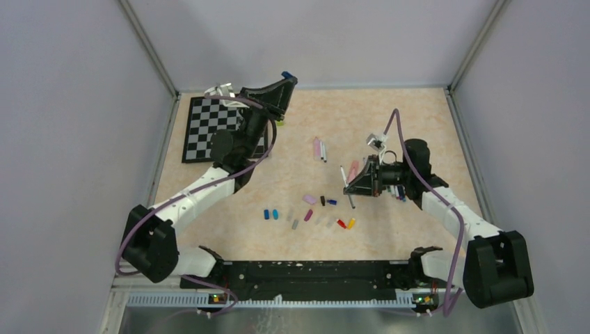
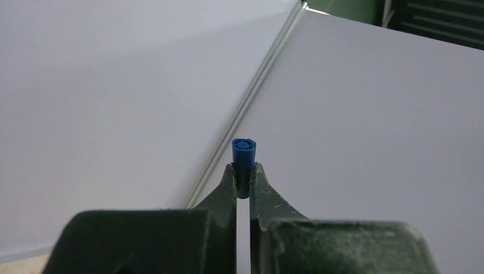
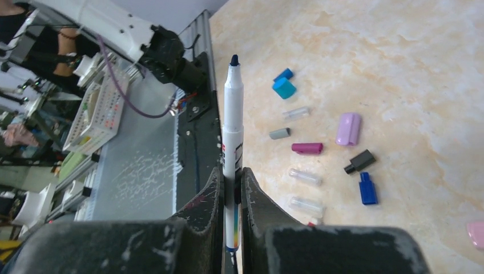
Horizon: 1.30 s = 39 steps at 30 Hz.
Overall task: Open the pen caps
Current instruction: Place the pen cap at the center of the board.
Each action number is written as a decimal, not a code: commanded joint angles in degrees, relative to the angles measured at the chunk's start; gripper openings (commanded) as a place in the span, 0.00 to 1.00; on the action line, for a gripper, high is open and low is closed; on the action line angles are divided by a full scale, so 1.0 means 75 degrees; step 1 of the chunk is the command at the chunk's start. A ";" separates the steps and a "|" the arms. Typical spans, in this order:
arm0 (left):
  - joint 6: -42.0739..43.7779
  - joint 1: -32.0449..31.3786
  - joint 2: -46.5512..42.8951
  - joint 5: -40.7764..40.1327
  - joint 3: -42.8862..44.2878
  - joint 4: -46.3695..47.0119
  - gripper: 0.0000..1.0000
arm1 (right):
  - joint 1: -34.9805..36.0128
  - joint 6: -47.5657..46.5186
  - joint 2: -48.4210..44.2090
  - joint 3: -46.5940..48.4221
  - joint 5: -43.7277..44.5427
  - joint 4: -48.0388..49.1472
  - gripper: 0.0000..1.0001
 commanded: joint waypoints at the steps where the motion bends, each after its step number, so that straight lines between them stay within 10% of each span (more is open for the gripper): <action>1: -0.0066 -0.0013 -0.0371 0.0971 -0.0357 -0.0320 0.00 | -0.0150 -0.1024 -0.0202 0.0413 0.1490 -0.0952 0.00; 18: -0.0593 -0.0140 -0.1483 0.4388 -0.3108 -0.3858 0.00 | -0.0364 -0.1929 0.2234 0.2523 0.3766 -0.2619 0.00; 39: 0.0294 -0.3192 0.2844 0.0977 -0.0110 -0.6733 0.01 | -0.1128 -0.2477 0.1149 0.1474 0.3291 -0.2084 0.00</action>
